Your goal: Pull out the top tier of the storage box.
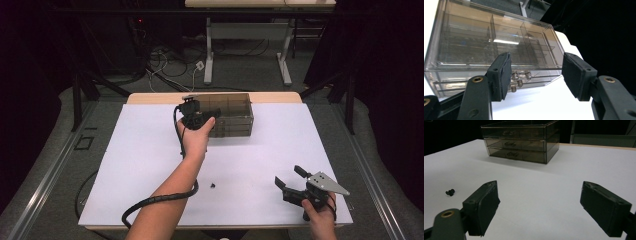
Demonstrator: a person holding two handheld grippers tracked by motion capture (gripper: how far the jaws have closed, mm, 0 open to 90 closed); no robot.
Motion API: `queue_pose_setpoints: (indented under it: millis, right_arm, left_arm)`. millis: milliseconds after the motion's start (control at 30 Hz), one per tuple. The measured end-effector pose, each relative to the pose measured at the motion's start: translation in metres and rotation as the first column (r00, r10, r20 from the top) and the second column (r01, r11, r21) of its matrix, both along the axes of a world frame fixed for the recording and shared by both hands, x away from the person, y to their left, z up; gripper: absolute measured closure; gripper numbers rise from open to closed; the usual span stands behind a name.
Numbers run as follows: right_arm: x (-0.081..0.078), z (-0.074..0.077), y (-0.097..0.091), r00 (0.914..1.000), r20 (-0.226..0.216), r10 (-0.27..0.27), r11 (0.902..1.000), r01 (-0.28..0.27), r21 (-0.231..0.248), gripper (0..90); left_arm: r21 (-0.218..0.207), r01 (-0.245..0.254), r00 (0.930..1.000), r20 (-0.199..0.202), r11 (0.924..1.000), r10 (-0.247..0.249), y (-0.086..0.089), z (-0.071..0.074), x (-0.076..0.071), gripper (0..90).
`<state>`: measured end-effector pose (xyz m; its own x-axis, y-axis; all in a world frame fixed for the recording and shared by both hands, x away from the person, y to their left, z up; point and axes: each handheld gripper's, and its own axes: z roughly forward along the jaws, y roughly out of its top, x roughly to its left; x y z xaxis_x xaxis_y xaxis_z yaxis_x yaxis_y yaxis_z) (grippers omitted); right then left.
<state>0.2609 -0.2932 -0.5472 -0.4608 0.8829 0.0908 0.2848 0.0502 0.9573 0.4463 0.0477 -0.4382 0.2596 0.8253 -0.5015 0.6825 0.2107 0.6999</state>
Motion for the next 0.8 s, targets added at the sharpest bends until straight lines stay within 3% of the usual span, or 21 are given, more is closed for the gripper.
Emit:
queue_pose_setpoints:
  millis: [133, 500, 600, 800]
  right_arm:
    - [0.0, 0.0, 0.0, 1.0, 0.0, 0.005, 1.0, -0.005, 0.002, 14.7]
    - [0.001, -0.001, 0.0, 1.0, -0.005, 0.004, 0.9999, -0.004, 0.01, 14.8]
    - [0.0, -0.001, 0.001, 0.9999, -0.016, -0.001, 0.9999, 0.001, 0.016, 14.8]
    - [0.002, -0.001, 0.0, 0.9999, -0.014, 0.008, 0.9998, -0.008, 0.018, 14.7]
  left_arm:
    - [-0.011, 0.003, 0.9999, -0.01, 0.9999, -0.003, 0.001, -0.004, 0.002, 47.5]
    - [-0.025, 0.031, 0.9976, -0.061, 0.9992, -0.033, -0.003, -0.009, 0.006, 53.9]
    - [-0.024, 0.041, 0.9959, -0.08, 0.9989, -0.042, -0.005, -0.011, 0.007, 53.9]
    - [-0.062, 0.022, 0.9947, -0.099, 0.9979, -0.028, -0.009, -0.017, 0.009, 53.5]
